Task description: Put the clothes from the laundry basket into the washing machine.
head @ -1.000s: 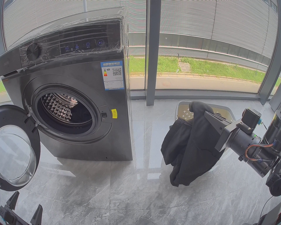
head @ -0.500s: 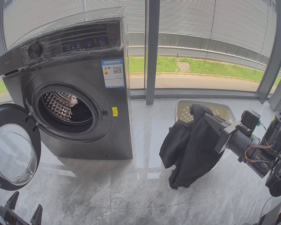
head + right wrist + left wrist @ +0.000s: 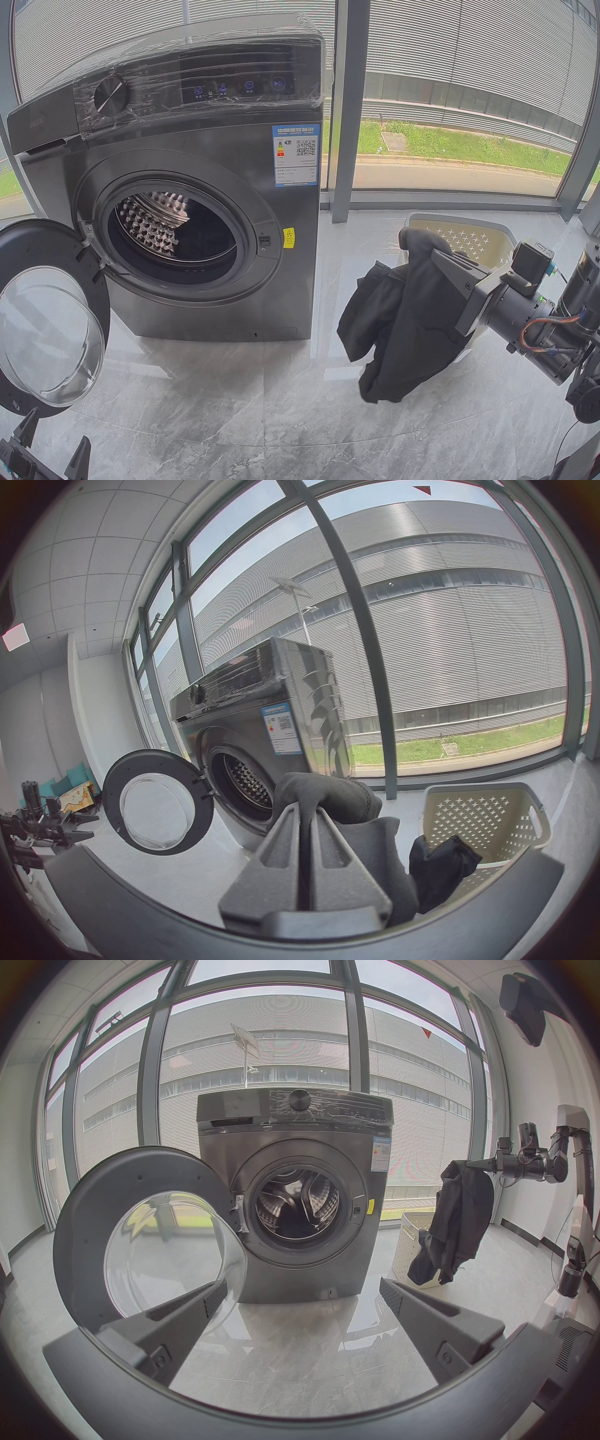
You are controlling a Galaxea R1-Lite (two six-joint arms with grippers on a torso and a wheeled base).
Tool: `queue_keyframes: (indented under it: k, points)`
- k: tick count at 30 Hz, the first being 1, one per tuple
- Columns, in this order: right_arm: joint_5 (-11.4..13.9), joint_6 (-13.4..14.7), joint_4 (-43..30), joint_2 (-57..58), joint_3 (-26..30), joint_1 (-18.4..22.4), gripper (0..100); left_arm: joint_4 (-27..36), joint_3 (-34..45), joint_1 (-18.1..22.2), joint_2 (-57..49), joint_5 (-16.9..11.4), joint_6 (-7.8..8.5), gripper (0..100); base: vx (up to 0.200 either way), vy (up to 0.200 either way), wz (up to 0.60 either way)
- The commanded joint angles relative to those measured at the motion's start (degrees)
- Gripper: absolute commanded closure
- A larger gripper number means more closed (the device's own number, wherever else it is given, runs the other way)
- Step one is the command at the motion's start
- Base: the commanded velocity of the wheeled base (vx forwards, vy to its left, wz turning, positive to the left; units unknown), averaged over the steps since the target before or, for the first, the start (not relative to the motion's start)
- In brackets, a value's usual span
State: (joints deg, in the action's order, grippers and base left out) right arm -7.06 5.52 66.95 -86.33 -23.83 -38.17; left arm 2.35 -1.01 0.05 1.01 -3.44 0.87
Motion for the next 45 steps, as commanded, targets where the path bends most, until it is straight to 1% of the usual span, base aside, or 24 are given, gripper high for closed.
queue_keyframes:
  k: [1, 11, 21, 23, 26, 29, 32, 36, 42, 45]
  points:
    - [0.2, 0.0, 0.1, 0.0, 0.5, -0.2, 100, 0.0, 0.9, 0.0, -1.0, 0.0, 0.01, 0, 0.0, 0.0, 0.0]
    - [0.4, 0.0, 0.1, -0.2, 0.5, -0.2, 100, 0.0, 0.9, 0.0, -1.0, 0.0, 0.01, 0, 0.0, 0.0, 0.0]
    - [0.4, 0.3, 0.0, -1.2, 0.6, -0.2, 100, 0.0, 0.9, 0.0, -1.0, 0.0, 0.01, 0, 0.0, 0.2, 0.0]
    - [0.4, 0.8, -0.3, -1.5, 0.8, -0.5, 100, 0.0, 0.9, 0.0, -1.0, 0.0, 0.01, 0, 0.0, 0.2, 0.0]
    - [0.3, 2.3, -0.4, -1.9, 1.1, -0.9, 100, 0.0, 0.9, 0.0, -1.0, 0.0, 0.01, 0, 0.0, 0.2, 0.0]
    - [0.2, 2.4, -0.3, -2.1, 0.7, -0.9, 100, 0.0, 0.9, 0.0, -1.0, 0.0, 0.01, 0, 0.0, 0.2, 0.0]
    - [0.2, 2.6, -0.5, -2.0, 0.5, -1.2, 100, 0.0, 0.9, 0.0, -1.0, 0.0, 0.01, 0, 0.0, 0.0, 0.0]
    - [0.3, 3.6, -0.5, -2.2, 0.5, -1.4, 100, 0.0, 0.9, 0.0, -1.0, 0.0, 0.01, 0, 0.0, 0.0, 0.0]
    - [0.3, 4.0, -0.5, -3.0, -1.1, -0.8, 100, -0.1, 0.9, 0.0, -1.0, 0.0, 0.01, 0, 0.0, 0.0, 0.0]
    - [0.3, 4.7, -0.6, -3.0, -1.3, -0.8, 100, -0.1, 0.9, 0.0, -1.0, 0.0, 0.01, 0, 0.0, 0.067, 0.0]
